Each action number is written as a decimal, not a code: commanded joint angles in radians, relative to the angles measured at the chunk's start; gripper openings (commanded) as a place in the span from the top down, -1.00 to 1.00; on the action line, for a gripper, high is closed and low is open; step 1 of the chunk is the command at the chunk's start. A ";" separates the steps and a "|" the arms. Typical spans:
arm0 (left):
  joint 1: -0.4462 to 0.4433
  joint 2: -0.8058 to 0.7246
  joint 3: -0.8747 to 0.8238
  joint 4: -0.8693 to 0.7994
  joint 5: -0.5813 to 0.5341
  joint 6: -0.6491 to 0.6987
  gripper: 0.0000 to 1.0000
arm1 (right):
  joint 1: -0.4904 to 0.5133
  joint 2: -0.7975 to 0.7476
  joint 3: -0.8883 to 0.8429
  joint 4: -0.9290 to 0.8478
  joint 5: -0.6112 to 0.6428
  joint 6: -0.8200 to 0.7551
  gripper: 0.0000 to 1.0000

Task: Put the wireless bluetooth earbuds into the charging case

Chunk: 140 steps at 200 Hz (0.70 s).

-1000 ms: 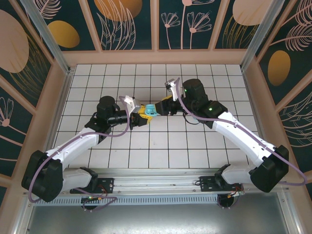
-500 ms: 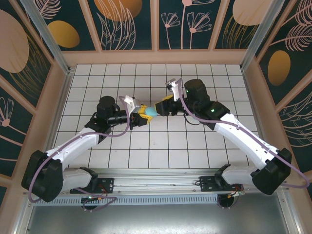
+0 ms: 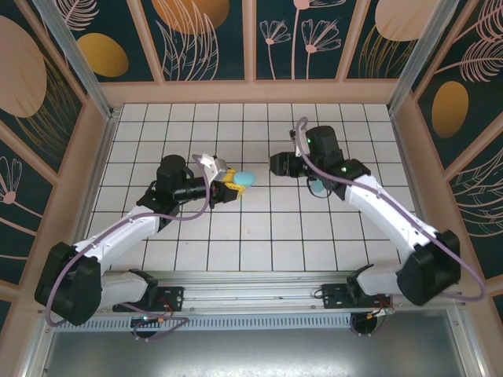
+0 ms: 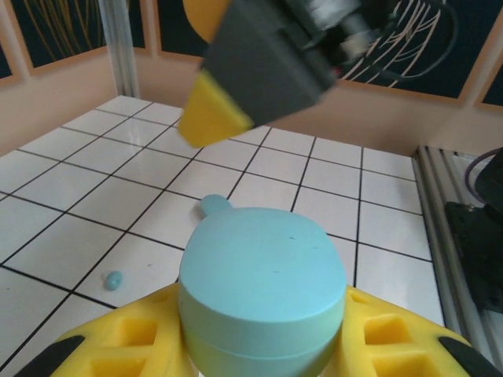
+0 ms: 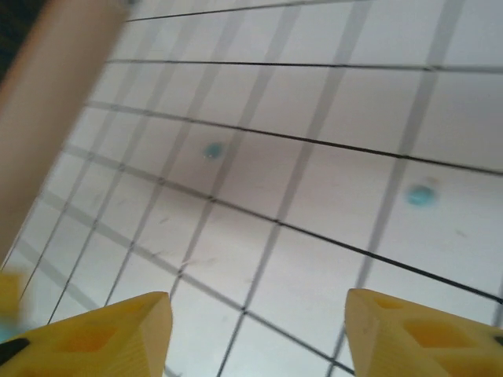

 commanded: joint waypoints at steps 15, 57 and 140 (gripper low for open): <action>-0.008 -0.027 -0.033 0.012 -0.060 0.016 1.00 | -0.111 0.196 0.016 -0.038 -0.036 0.247 0.14; -0.008 -0.027 -0.061 0.043 -0.085 0.008 1.00 | -0.094 0.389 0.060 0.044 -0.056 0.291 0.21; -0.008 -0.032 -0.106 0.082 -0.101 0.007 1.00 | -0.097 0.642 0.246 -0.001 -0.027 0.293 0.34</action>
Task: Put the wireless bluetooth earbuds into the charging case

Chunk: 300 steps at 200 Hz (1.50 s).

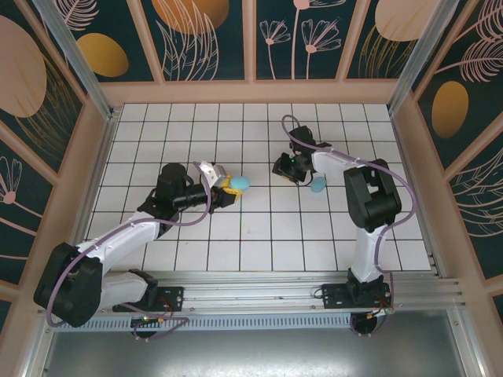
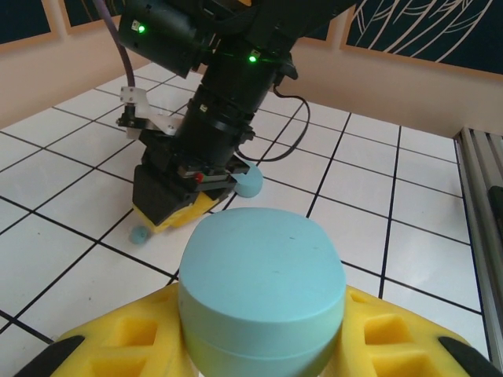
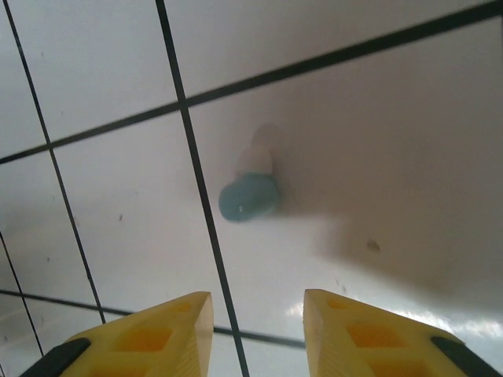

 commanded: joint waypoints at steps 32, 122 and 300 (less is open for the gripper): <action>-0.008 -0.020 -0.018 0.043 -0.015 0.017 1.00 | 0.009 0.057 0.107 -0.055 0.058 -0.004 0.40; -0.008 -0.021 -0.017 0.035 -0.012 0.023 1.00 | -0.006 0.254 0.398 -0.198 0.017 -0.278 0.94; -0.008 -0.055 -0.040 0.034 -0.023 0.008 1.00 | -0.034 0.102 0.102 -0.174 -0.005 -0.251 1.00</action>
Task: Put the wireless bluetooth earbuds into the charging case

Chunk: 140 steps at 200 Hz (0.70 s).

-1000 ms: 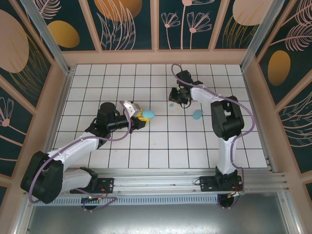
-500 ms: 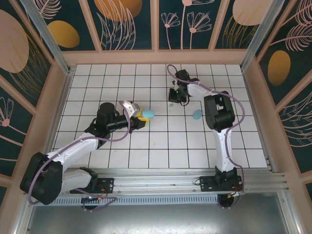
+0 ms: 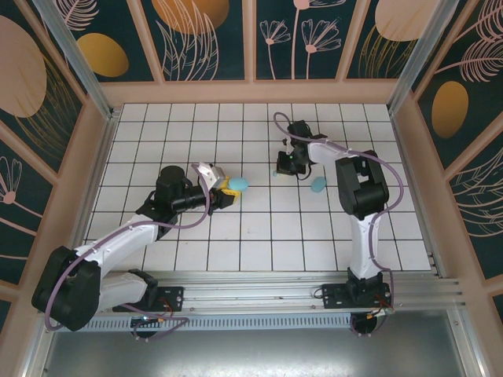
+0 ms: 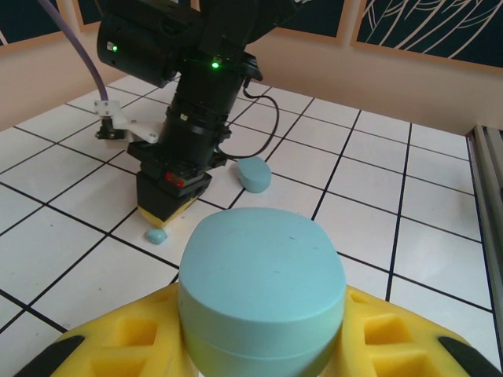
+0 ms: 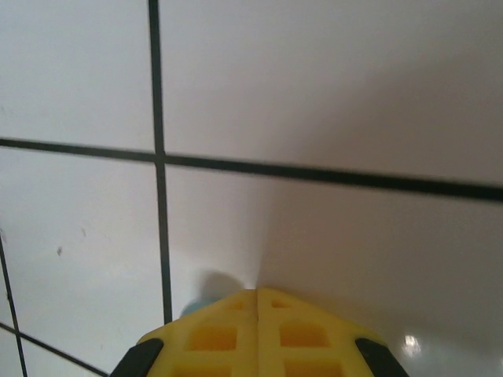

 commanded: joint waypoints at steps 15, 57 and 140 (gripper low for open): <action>-0.008 -0.030 -0.016 0.030 0.003 0.004 1.00 | -0.002 -0.067 -0.064 -0.059 0.041 0.050 1.00; -0.008 -0.040 -0.016 0.025 -0.004 0.009 1.00 | 0.005 -0.116 0.002 -0.134 0.157 0.098 0.79; -0.007 -0.031 -0.023 0.046 0.004 0.013 1.00 | 0.075 -0.140 -0.043 0.000 0.097 0.360 0.25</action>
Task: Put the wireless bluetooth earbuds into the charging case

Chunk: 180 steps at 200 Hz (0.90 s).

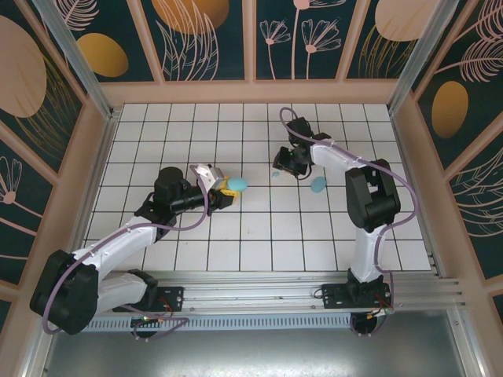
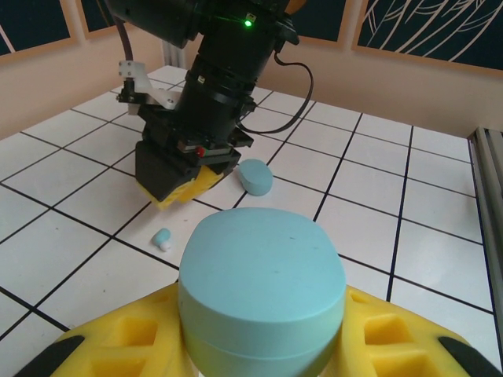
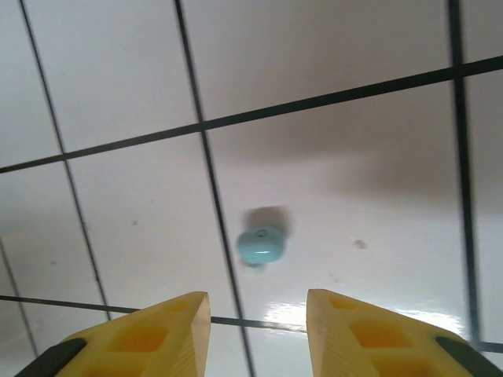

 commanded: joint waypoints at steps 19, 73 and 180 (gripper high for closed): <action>-0.008 -0.010 -0.018 0.053 0.015 0.009 1.00 | 0.031 0.056 0.051 -0.007 0.020 0.103 0.27; -0.008 -0.017 -0.031 0.064 0.016 0.007 1.00 | 0.053 0.091 0.064 -0.031 0.052 0.137 0.33; -0.007 -0.037 -0.044 0.074 0.013 0.001 1.00 | 0.065 0.149 0.112 -0.072 0.095 0.123 0.19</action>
